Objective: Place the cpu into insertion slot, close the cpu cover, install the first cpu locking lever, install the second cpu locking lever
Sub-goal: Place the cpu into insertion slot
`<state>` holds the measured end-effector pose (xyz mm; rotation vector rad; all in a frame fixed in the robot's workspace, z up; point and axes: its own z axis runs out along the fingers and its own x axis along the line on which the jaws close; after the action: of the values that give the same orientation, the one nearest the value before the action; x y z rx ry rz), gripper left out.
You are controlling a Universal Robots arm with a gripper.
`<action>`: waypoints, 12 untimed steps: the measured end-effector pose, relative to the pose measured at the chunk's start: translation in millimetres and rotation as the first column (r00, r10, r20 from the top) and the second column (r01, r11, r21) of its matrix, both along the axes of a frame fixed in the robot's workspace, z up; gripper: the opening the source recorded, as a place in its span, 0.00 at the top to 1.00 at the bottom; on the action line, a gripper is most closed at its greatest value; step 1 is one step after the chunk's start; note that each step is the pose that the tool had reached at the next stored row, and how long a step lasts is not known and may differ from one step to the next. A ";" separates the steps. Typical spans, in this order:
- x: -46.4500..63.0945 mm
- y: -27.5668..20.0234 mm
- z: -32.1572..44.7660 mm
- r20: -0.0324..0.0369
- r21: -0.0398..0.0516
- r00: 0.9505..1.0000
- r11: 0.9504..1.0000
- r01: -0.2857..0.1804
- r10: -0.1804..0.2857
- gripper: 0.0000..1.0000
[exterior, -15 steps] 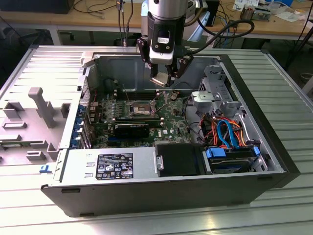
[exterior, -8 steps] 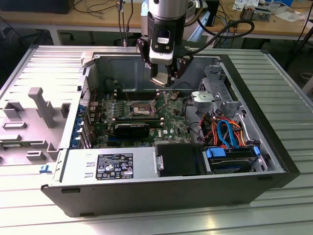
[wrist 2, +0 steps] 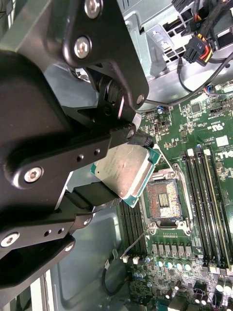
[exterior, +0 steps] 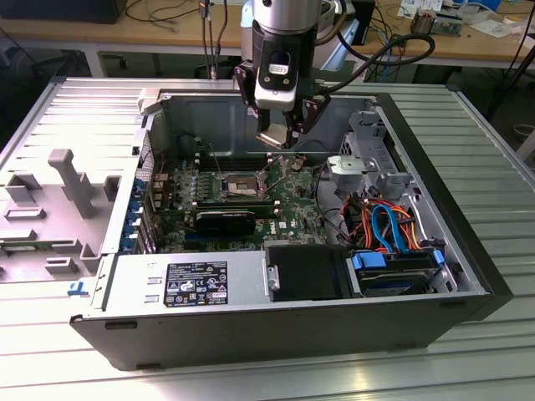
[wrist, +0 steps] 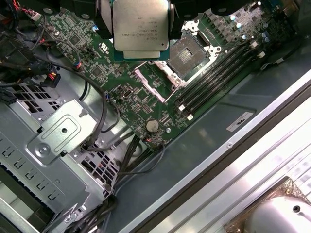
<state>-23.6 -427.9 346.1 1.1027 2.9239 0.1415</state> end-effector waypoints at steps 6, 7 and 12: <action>0.0 -0.2 0.0 0.000 0.000 1.000 1.000 0.003 -0.003 0.45; 0.0 -0.2 0.0 0.000 0.000 1.000 1.000 0.003 -0.003 0.45; 0.0 -0.5 0.0 0.000 0.000 1.000 1.000 0.006 -0.006 0.45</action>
<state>-23.7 -428.3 346.1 1.1111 2.9205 0.1414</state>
